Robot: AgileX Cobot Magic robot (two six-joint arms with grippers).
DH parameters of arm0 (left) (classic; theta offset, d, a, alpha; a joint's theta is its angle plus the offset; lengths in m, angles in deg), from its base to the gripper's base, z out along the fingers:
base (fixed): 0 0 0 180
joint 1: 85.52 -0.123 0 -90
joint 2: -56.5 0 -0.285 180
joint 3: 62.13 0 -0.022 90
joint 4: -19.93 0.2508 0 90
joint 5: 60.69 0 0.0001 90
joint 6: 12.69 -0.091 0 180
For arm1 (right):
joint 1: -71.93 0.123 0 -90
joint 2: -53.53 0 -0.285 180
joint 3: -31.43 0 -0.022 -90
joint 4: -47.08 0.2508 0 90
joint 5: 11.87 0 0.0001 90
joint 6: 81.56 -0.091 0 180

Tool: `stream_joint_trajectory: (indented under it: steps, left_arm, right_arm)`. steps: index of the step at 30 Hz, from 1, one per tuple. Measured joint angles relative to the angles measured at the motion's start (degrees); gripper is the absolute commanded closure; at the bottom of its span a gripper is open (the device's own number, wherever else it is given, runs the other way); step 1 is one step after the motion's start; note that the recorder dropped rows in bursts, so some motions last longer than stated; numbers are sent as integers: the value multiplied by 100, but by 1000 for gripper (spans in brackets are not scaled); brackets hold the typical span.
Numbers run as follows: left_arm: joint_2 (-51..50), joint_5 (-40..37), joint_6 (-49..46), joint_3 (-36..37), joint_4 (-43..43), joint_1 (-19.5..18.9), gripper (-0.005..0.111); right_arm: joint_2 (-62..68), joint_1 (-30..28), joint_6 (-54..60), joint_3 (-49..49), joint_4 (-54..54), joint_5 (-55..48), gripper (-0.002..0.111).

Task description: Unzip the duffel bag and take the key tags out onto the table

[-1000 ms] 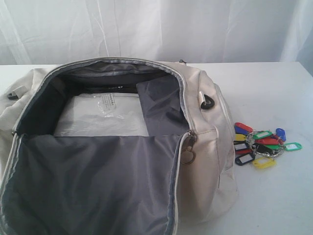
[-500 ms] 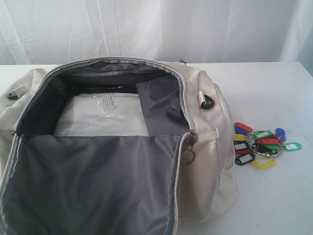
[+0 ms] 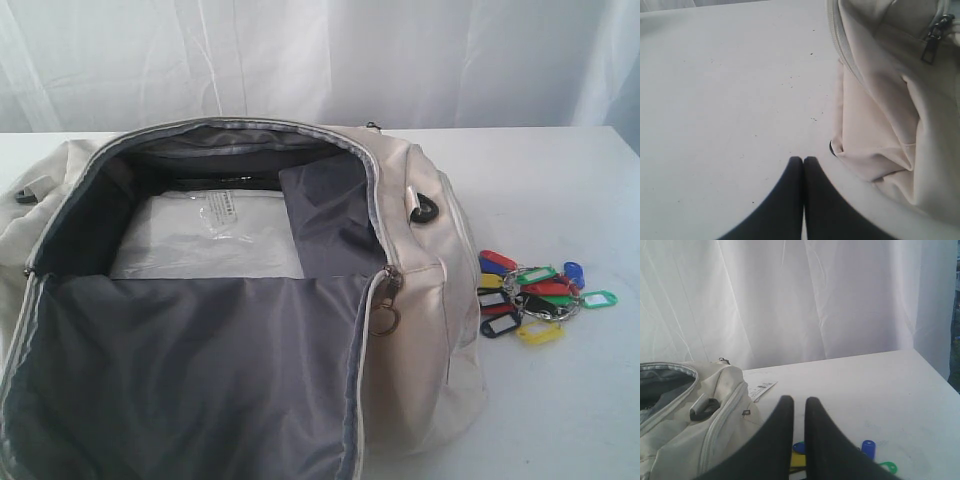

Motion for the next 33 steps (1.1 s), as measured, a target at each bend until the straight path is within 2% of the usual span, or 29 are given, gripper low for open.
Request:
stream_joint_trajectory:
  steps: [12, 14, 18, 22, 25, 33]
  left_arm:
    - [0, 0, 0, 0, 13, 0, 103]
    - [0, 0, 0, 0, 23, 0, 103]
    - [0, 0, 0, 0, 23, 0, 103]
    - [0, 0, 0, 0, 34, 0, 103]
    - [0, 0, 0, 0, 34, 0, 103]
    - [0, 0, 0, 0, 34, 0, 103]
  right_arm:
    - [0, 0, 0, 0, -17, 0, 99]
    - [0, 0, 0, -9, -289, -9, 99]
    - [0, 0, -717, -9, -1644, -30, 99]
    - [0, 0, -2909, -9, -3811, -44, 99]
    - [0, 0, -4302, -110, -4969, 203, 99]
    - [0, 0, -5505, -801, -6337, 1012, 99]
